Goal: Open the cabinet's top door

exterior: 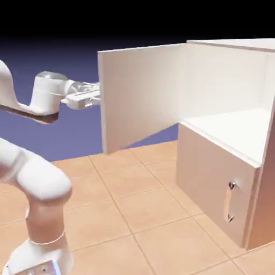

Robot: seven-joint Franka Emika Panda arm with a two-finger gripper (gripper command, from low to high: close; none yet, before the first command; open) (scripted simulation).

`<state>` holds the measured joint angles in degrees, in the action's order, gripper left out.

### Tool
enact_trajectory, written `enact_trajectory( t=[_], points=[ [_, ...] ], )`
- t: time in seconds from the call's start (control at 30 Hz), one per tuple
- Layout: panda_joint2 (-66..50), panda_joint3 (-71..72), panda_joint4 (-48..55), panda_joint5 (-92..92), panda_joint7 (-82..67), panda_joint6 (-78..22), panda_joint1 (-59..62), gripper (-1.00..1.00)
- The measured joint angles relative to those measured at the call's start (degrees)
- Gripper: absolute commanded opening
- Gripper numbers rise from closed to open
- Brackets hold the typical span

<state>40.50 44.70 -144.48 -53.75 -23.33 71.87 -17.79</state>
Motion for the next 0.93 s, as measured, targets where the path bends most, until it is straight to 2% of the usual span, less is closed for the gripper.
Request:
enact_trajectory(
  t=[0.3, 0.5, 0.7, 0.93],
  points=[
    [-15.7, 18.5, 17.7, 5.6, 7.2, -17.5, 15.2, -1.00],
    [-21.9, 30.9, 25.2, 6.8, 10.9, -24.7, 26.5, -1.00],
    [-20.6, 42.2, 29.7, 8.7, 10.2, -26.3, 39.0, -1.00],
    [-13.3, 52.6, 36.7, 12.5, 5.7, -26.7, 53.5, -1.00]
  ],
)
